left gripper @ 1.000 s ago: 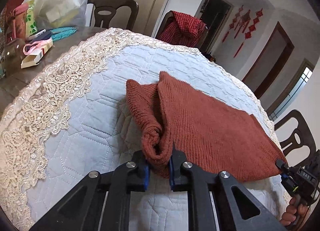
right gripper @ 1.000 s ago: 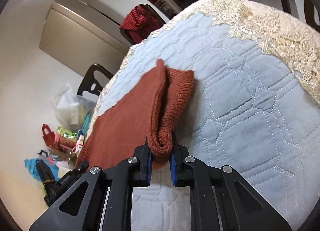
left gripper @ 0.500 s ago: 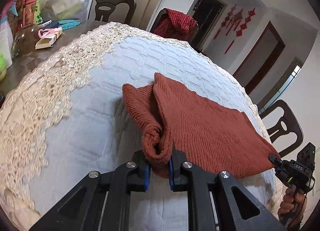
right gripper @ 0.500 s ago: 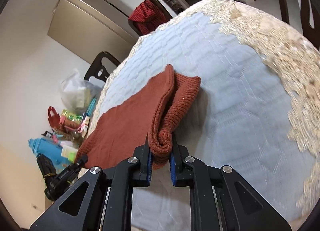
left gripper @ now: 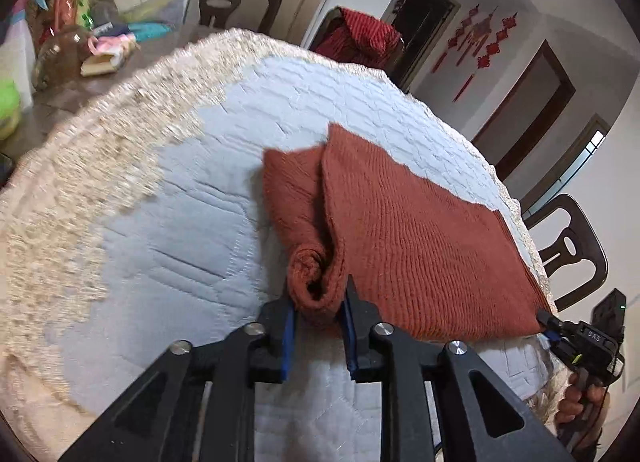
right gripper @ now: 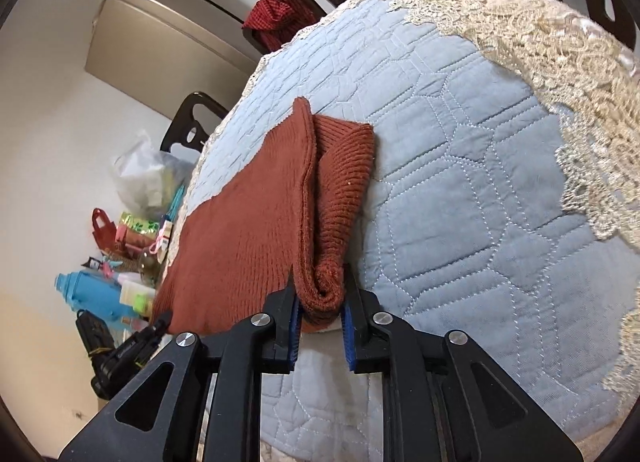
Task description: Fold small clothes
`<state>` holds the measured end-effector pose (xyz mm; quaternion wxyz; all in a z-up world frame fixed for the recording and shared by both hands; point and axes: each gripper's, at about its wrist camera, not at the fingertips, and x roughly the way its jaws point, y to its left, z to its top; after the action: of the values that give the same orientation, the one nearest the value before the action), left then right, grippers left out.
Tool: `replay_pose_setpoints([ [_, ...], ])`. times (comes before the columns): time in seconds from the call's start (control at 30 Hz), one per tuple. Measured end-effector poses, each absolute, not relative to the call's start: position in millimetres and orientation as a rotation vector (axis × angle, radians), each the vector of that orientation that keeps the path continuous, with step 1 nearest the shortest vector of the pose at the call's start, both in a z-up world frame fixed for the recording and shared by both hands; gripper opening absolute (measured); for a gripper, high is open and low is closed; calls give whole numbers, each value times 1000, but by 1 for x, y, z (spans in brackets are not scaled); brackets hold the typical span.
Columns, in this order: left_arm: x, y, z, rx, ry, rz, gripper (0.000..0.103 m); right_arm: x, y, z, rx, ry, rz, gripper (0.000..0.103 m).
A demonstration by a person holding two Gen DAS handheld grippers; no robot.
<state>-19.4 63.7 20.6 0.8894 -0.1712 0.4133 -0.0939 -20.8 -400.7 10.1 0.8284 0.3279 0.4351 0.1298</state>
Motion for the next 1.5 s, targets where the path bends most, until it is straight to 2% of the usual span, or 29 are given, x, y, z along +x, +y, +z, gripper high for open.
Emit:
replay_pose_setpoints([
  [0.27, -13, 56, 47, -287, 763, -188, 25, -32, -393, 57, 511, 757, 264, 20],
  [0.5, 26, 21, 16, -254, 846, -266, 25, 11, -372, 23, 463, 822, 250, 20],
  [0.53, 25, 22, 14, -252, 840, -270, 25, 14, -375, 14, 468, 837, 239, 15],
  [0.57, 23, 22, 15, -246, 833, -276, 25, 14, -379, 11, 482, 835, 231, 3],
  [0.6, 21, 23, 16, -243, 833, -279, 25, 13, -383, 11, 501, 834, 234, 2],
  [0.83, 37, 16, 33, -190, 794, -262, 25, 19, -377, 34, 482, 797, 255, 3],
  [1.07, 47, 20, 16, -188, 812, -231, 25, 38, -383, 12, 499, 831, 216, 2],
  [1.43, 49, 18, 22, -180, 818, -222, 25, 39, -385, 18, 488, 846, 210, 2],
  [1.5, 51, 14, 29, -167, 806, -228, 26, 41, -381, 25, 471, 840, 208, 6],
])
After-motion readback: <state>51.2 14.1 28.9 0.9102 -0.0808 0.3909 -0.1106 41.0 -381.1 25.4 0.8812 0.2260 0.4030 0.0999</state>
